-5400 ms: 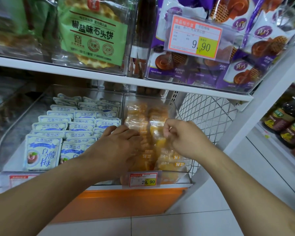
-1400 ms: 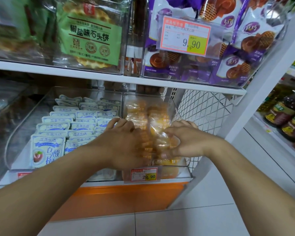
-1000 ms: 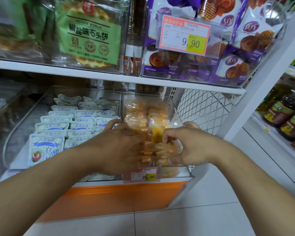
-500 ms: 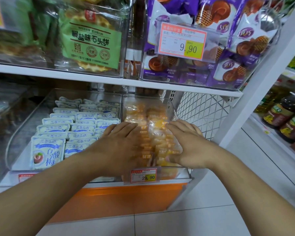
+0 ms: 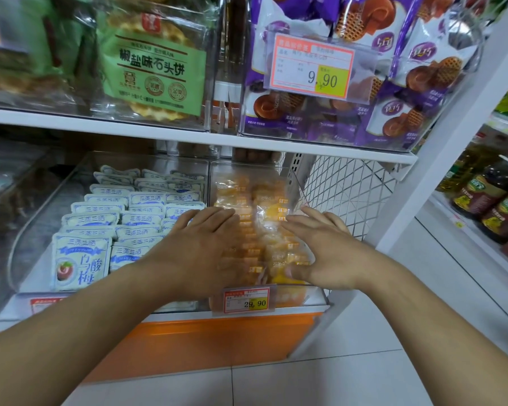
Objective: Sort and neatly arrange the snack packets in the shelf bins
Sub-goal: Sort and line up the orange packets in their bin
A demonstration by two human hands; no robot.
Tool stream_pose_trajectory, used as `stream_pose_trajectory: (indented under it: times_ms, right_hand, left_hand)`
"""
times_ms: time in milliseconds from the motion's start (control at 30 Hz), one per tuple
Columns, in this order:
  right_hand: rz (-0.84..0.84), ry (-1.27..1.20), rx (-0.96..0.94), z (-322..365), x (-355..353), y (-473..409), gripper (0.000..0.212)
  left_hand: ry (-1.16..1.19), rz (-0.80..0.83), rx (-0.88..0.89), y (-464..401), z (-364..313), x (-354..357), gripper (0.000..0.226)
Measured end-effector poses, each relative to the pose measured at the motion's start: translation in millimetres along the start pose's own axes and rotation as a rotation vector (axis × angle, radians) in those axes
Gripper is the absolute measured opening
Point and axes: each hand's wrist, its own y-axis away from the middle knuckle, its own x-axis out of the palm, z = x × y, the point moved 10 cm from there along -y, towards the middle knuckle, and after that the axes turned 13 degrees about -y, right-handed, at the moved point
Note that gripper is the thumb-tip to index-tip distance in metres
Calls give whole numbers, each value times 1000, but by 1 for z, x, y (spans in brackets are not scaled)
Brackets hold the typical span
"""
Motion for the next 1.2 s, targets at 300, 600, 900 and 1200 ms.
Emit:
stream_pose_trajectory:
  times_ms: [300,600,900,1200]
  right_hand:
    - [-65,-81,9,-1,-10,1,89]
    - [-130,-136,-21,4,-14,-4,77]
    - [4,94,53,1,-26,-72,71]
    - [108,123,91,-10,-16,-97,31]
  left_hand:
    - [15,-17,-6,0,9,1,104]
    - [63,-21,-9,2,14,0,99]
    - [72,-74,-3,1,17,6,95]
    - [97,-111,16,0,18,7,86]
